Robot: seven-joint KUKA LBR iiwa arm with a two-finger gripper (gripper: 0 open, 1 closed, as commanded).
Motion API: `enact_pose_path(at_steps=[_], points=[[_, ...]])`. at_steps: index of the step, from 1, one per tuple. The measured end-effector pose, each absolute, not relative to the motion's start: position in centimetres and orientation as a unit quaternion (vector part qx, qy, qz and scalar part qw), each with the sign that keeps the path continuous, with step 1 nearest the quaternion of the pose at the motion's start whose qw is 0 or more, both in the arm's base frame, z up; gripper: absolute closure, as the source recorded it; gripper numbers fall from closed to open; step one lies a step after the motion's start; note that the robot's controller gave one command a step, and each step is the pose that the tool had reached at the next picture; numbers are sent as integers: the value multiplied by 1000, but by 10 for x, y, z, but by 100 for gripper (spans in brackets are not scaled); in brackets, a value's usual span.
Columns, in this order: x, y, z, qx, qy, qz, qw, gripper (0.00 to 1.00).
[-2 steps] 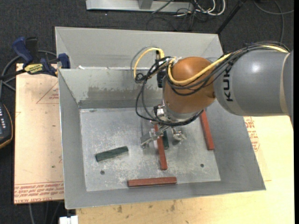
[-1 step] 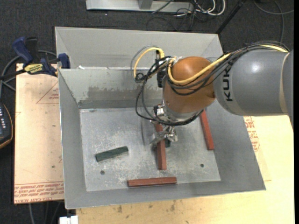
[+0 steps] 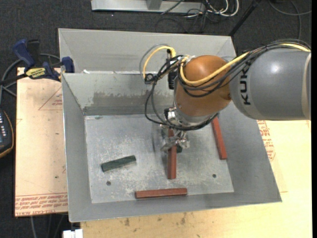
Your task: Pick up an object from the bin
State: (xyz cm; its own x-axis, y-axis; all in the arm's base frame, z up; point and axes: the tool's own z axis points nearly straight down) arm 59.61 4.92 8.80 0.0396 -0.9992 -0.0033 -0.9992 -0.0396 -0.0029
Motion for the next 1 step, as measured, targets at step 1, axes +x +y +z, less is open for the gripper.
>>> enact_pose_path(at_steps=[1], points=[[597, 50, 111, -720, 694, 0, 2, 100]])
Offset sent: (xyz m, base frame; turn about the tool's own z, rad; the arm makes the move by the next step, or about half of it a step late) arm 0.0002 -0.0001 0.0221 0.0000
